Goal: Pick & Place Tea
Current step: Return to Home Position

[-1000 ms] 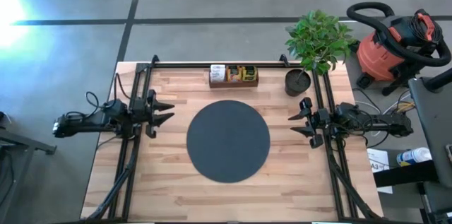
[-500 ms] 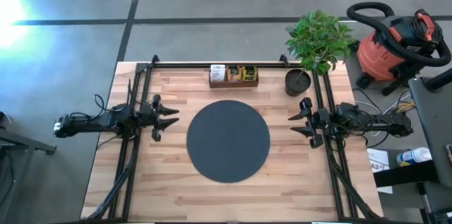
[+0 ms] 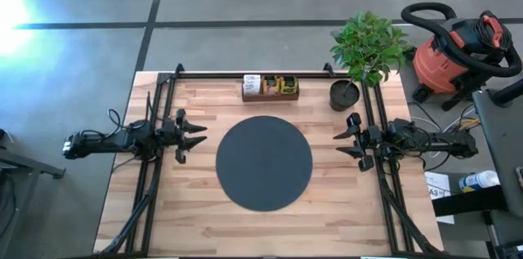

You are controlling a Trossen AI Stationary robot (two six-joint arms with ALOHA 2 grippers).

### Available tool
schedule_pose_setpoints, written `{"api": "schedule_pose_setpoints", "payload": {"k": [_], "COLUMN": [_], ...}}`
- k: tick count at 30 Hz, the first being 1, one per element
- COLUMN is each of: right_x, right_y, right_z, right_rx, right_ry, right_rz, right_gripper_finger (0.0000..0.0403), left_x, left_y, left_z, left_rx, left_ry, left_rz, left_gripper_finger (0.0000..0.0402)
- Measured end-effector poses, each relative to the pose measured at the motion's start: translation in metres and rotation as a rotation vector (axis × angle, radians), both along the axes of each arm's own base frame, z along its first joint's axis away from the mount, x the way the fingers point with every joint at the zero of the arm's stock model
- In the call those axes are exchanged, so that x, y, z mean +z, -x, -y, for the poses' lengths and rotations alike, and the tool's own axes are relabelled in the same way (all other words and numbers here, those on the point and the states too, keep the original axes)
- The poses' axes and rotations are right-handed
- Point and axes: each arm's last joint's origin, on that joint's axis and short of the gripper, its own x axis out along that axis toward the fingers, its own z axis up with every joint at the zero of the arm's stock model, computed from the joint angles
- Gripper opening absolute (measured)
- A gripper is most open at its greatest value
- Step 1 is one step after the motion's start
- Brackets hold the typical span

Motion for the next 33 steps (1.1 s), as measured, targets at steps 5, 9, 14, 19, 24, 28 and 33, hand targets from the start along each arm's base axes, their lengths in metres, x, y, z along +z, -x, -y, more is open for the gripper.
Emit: {"api": "schedule_pose_setpoints", "payload": {"k": [5,9,14,19,24,28,33], "right_x": [0.0,0.0,-0.0001,0.0,0.0,0.0,0.0], "right_y": [0.0,0.0,0.0,0.0,0.0,0.0,0.0], "right_z": [0.0,0.0,0.0,0.0,0.0,0.0,0.0], "right_rx": [0.0,-0.001,-0.001,-0.001,-0.001,-0.001,-0.001], "right_ry": [0.0,0.0,0.0,0.0,0.0,0.0,0.0], "right_rz": [-0.001,-0.001,-0.001,-0.001,-0.001,-0.001,-0.001], "right_gripper_finger": [0.0166,0.0166,0.0166,0.0166,0.0166,0.0166,0.0166], "left_x": [0.0011,0.0011,0.0013,0.0014,0.0015,0.0016,0.0016], "left_y": [0.0,0.0,0.0,0.0,0.0,0.0,0.0], "left_z": [-0.0001,-0.0002,-0.0001,-0.0001,-0.0001,-0.0001,-0.0001], "left_rx": [0.0,0.001,0.0,0.0,0.001,0.001,0.001], "left_ry": [0.079,0.087,0.089,0.09,0.09,0.09,0.09], "left_rz": [0.023,0.025,0.027,0.028,0.029,0.03,0.031], "left_gripper_finger": [0.0145,0.0145,0.0145,0.0145,0.0145,0.0145,0.0145]}}
